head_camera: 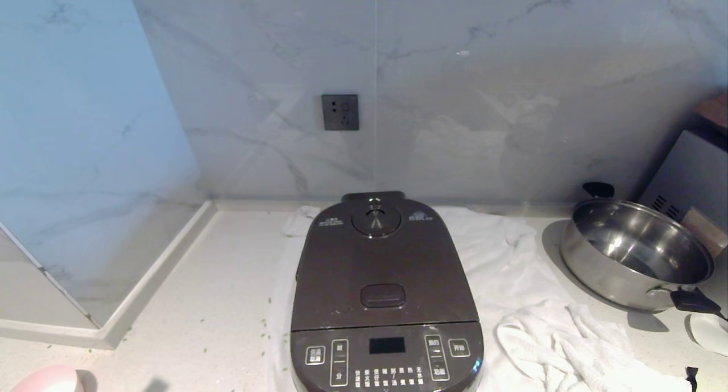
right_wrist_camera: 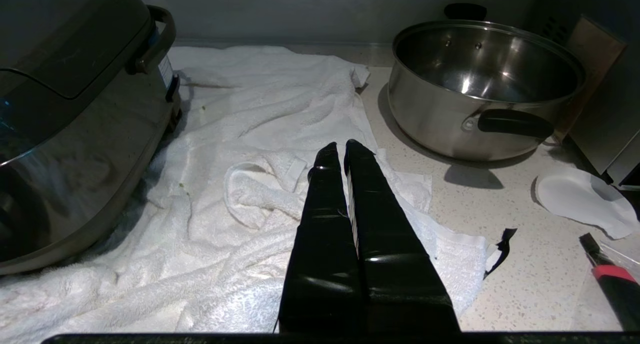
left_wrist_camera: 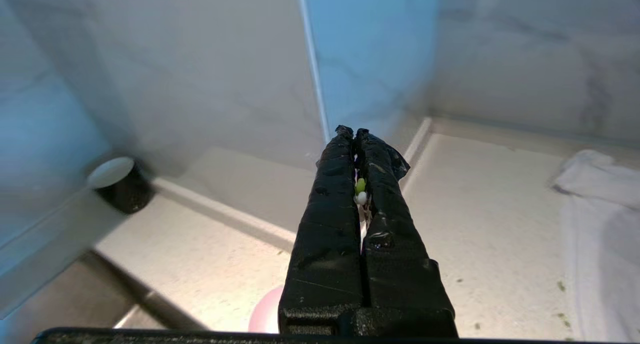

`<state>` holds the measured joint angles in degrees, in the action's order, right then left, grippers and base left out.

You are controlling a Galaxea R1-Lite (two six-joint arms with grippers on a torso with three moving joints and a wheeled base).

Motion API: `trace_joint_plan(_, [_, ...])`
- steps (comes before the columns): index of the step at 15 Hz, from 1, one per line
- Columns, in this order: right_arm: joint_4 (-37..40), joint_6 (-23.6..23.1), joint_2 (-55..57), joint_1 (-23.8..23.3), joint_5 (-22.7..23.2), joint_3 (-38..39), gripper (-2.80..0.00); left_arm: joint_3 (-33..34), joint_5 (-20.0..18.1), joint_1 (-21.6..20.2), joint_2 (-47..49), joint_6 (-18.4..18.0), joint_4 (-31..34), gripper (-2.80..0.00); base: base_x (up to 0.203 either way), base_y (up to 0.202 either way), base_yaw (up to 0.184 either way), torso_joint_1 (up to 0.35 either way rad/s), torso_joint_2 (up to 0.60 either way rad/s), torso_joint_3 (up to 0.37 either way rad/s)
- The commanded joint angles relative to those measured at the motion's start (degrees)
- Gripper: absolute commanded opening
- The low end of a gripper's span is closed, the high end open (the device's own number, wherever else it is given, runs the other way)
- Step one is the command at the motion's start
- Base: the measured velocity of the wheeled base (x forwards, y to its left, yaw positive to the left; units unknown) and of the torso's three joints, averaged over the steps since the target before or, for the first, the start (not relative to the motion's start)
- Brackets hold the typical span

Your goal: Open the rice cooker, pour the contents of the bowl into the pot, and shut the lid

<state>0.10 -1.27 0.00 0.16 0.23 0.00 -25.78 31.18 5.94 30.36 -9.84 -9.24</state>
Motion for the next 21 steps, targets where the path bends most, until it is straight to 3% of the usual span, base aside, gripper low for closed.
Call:
trace_joint_plan(1, [0.0,0.0,0.1,0.0,0.0,0.0,-2.80,2.0,0.2,-1.4,-3.4,0.0,-0.2,-2.80,0.000,0.000,0.000,0.000,0.00,0.000])
trace_joint_plan(7, [0.0,0.0,0.1,0.0,0.0,0.0,-2.80,4.2,-0.1,-1.8,-12.9,0.0,0.6,-2.80,0.000,0.000,0.000,0.000,0.00,0.000])
trace_joint_plan(9, [0.0,-0.1,0.1,0.0,0.0,0.0,-2.80,4.6,0.0,-5.8,-13.3,0.1,3.7,-2.80,0.000,0.000,0.000,0.000,0.00,0.000])
trace_joint_plan(11, [0.0,-0.1,0.1,0.0,0.0,0.0,-2.80,6.2,-3.4,-9.4,-15.6,0.2,5.7,-2.80,0.000,0.000,0.000,0.000,0.00,0.000])
trace_joint_plan(14, [0.0,0.0,0.1,0.0,0.0,0.0,-2.80,7.4,-5.9,-7.4,-17.2,0.6,5.0,-2.80,0.000,0.000,0.000,0.000,0.00,0.000])
trace_joint_plan(17, [0.0,0.0,0.1,0.0,0.0,0.0,-2.80,12.2,-14.0,-5.9,-24.2,0.4,5.4,-2.80,0.000,0.000,0.000,0.000,0.00,0.000])
trace_joint_plan(21, [0.0,-0.1,0.1,0.0,0.0,0.0,-2.80,20.1,-17.8,-6.0,-30.4,0.5,12.0,-2.80,0.000,0.000,0.000,0.000,0.00,0.000])
